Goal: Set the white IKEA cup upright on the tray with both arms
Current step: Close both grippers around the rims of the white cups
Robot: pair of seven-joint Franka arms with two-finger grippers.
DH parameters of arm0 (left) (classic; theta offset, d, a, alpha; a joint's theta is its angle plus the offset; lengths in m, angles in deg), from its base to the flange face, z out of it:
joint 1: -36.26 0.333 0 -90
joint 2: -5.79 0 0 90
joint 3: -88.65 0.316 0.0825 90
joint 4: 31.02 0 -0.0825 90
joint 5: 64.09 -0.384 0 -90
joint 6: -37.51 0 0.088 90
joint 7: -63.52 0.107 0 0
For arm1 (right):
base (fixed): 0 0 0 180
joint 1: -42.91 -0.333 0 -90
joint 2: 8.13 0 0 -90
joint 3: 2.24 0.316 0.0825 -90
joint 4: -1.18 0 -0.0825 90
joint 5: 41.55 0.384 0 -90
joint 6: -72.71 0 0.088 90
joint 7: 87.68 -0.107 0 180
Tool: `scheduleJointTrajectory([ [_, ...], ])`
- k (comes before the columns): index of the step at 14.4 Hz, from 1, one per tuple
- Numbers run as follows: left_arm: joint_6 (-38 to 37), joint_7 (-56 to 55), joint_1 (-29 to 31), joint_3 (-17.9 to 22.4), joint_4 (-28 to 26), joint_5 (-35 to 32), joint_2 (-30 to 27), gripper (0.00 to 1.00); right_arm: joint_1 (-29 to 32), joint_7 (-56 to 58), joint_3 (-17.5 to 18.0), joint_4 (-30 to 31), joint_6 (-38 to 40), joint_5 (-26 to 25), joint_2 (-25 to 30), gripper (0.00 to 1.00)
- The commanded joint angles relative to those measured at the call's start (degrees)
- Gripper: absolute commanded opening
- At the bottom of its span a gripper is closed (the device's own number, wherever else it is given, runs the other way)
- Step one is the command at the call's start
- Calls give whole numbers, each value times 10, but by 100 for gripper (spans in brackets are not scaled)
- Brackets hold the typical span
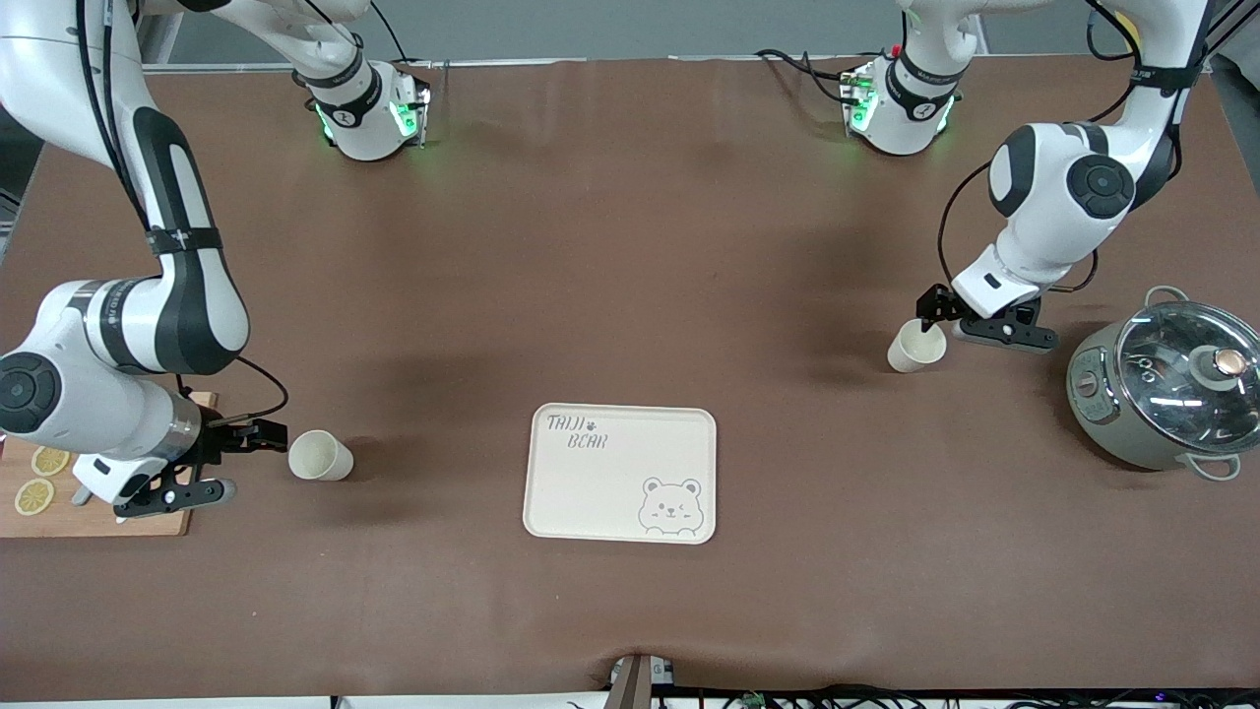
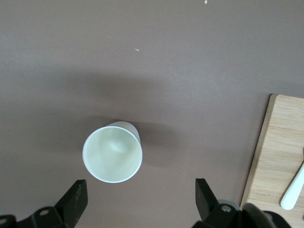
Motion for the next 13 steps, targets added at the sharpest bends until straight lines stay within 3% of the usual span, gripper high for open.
scheduleJointTrajectory([
  [1, 35, 24, 13, -2, -2, 10, 25, 100, 7, 14, 5, 27, -27, 2, 6, 100],
  [5, 76, 33, 25, -2, -4, 10, 57, 100, 6, 23, 5, 61, -89, 2, 2, 100],
  [13, 148, 33, 24, -3, -17, 9, 99, 100, 7, 42, 5, 62, -117, 2, -25, 100],
])
